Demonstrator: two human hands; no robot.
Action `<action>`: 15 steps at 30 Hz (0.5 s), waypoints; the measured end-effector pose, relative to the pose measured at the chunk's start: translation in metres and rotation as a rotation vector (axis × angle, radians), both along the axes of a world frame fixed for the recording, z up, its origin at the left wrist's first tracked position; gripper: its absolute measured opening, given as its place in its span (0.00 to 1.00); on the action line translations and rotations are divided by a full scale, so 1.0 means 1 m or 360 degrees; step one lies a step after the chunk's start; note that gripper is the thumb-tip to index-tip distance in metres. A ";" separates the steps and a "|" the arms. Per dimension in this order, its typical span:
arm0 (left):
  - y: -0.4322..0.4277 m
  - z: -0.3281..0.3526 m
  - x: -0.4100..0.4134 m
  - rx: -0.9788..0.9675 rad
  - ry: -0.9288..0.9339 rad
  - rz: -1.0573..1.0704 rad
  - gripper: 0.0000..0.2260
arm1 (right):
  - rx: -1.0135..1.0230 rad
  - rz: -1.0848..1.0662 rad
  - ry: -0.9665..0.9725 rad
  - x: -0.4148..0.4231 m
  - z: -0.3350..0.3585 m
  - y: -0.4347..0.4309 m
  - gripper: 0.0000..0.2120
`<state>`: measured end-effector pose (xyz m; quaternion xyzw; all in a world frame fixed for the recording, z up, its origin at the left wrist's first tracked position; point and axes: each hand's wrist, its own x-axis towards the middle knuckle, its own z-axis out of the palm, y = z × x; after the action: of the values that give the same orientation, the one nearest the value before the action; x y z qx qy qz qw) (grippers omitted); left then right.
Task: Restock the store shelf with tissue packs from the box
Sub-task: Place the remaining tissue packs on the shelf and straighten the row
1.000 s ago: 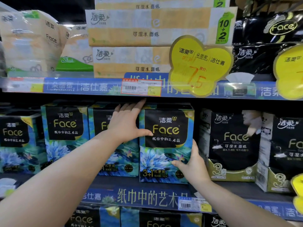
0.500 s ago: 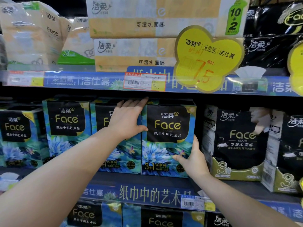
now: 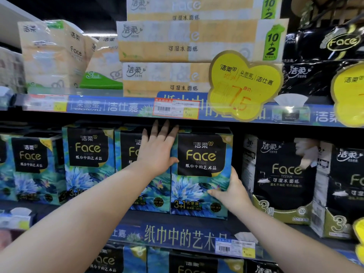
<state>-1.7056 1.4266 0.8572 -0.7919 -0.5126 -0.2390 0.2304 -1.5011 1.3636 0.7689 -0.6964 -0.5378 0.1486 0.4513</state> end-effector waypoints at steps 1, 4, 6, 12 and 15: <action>-0.001 -0.001 -0.001 0.0001 -0.0013 0.0014 0.42 | 0.0018 -0.0001 -0.0005 0.001 0.004 -0.002 0.49; -0.007 -0.003 -0.005 -0.0026 -0.0043 0.0034 0.42 | 0.0098 -0.0007 -0.0071 0.001 0.019 -0.012 0.50; -0.012 -0.007 -0.012 -0.0030 -0.0058 0.0060 0.42 | 0.0220 0.0009 -0.0204 -0.001 0.031 -0.019 0.49; -0.033 -0.025 -0.041 -0.0196 -0.0091 0.0229 0.39 | 0.0409 0.0117 -0.0959 -0.019 0.059 -0.033 0.37; -0.043 -0.033 -0.057 -0.0323 -0.0092 0.0367 0.37 | 0.0431 0.0324 -0.1171 -0.038 0.066 -0.033 0.28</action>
<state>-1.7630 1.3833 0.8244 -0.7398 -0.6280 -0.1805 0.1603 -1.5386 1.3301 0.8351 -0.5807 -0.7443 -0.1388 0.2993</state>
